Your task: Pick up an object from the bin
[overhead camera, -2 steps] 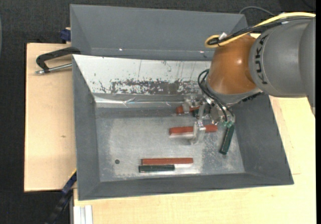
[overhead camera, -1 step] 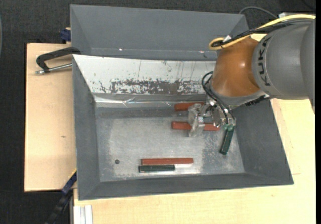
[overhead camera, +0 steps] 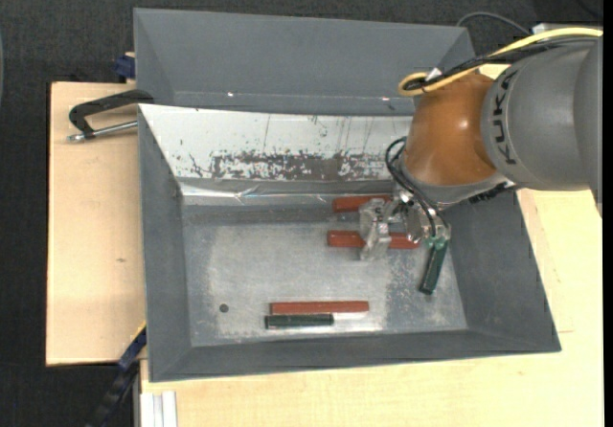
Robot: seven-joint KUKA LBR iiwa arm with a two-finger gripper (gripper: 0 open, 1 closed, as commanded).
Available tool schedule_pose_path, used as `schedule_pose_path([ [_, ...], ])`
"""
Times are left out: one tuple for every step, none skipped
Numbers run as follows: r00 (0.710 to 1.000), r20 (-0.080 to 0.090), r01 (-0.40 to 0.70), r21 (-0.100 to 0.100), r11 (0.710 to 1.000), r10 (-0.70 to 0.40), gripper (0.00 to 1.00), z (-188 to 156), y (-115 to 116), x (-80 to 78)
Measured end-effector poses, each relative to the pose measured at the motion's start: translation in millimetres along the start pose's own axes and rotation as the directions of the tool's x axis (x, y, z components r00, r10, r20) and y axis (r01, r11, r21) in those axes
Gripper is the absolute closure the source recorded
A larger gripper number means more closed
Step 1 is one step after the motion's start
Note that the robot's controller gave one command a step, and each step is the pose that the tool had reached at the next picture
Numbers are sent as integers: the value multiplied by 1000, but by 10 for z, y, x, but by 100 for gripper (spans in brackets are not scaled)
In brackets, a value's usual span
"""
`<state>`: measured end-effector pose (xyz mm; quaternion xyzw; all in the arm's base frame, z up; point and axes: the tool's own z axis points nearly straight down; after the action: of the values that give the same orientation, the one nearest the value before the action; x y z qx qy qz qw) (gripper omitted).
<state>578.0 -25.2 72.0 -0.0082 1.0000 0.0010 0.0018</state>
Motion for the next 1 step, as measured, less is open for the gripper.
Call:
schedule_pose_path([
  [1000, 7, 26, 2, 1000, -26, 100, -1632, 44, 291],
])
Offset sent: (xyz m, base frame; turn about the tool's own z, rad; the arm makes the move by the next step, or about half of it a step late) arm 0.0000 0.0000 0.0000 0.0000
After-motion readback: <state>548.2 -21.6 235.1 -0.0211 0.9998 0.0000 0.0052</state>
